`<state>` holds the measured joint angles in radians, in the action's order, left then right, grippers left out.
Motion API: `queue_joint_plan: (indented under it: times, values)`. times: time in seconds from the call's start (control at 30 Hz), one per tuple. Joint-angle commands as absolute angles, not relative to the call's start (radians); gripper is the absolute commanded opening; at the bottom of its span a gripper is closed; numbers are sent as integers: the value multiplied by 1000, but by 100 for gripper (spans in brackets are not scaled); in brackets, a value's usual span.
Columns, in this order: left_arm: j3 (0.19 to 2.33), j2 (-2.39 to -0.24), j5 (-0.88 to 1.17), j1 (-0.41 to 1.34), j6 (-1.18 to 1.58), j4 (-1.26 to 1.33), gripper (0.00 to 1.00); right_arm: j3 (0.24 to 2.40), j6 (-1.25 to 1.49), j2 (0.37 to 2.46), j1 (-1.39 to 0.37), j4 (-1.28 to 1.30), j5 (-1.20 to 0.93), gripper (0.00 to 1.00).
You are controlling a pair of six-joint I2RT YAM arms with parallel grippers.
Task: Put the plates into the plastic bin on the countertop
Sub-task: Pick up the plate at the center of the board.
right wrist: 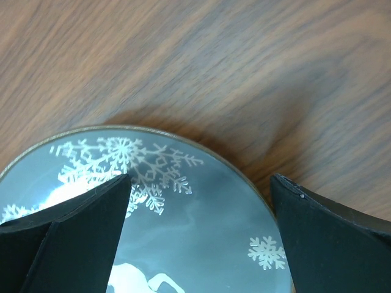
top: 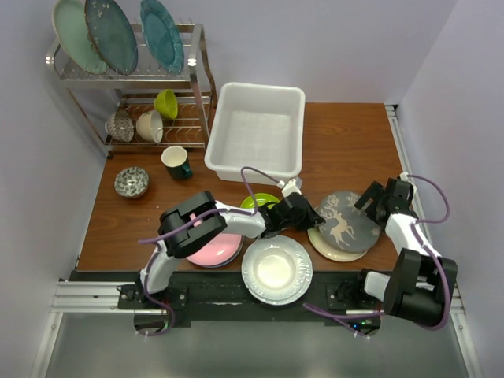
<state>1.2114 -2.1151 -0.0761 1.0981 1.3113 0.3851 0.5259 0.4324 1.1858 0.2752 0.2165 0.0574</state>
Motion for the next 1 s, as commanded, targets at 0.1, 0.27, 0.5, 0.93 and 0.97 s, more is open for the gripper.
queue_joint_plan:
  times: [0.1, 0.27, 0.5, 0.93, 0.97]
  values:
    - [1189, -2042, -97, 1135, 1223, 347, 0, 454, 472, 967, 242, 143, -256, 99]
    - [1213, -2025, -113, 1135, 1187, 315, 0, 505, 456, 902, 242, 221, -271, 99]
    - [1221, -1999, -153, 1135, 1175, 281, 0, 535, 489, 887, 242, 233, -291, 99]
    - [1250, -1957, -215, 1132, 1134, 207, 0, 566, 604, 914, 242, 114, -439, 99]
    - [1253, -1953, -222, 1132, 1126, 204, 0, 566, 620, 914, 242, 104, -454, 99]
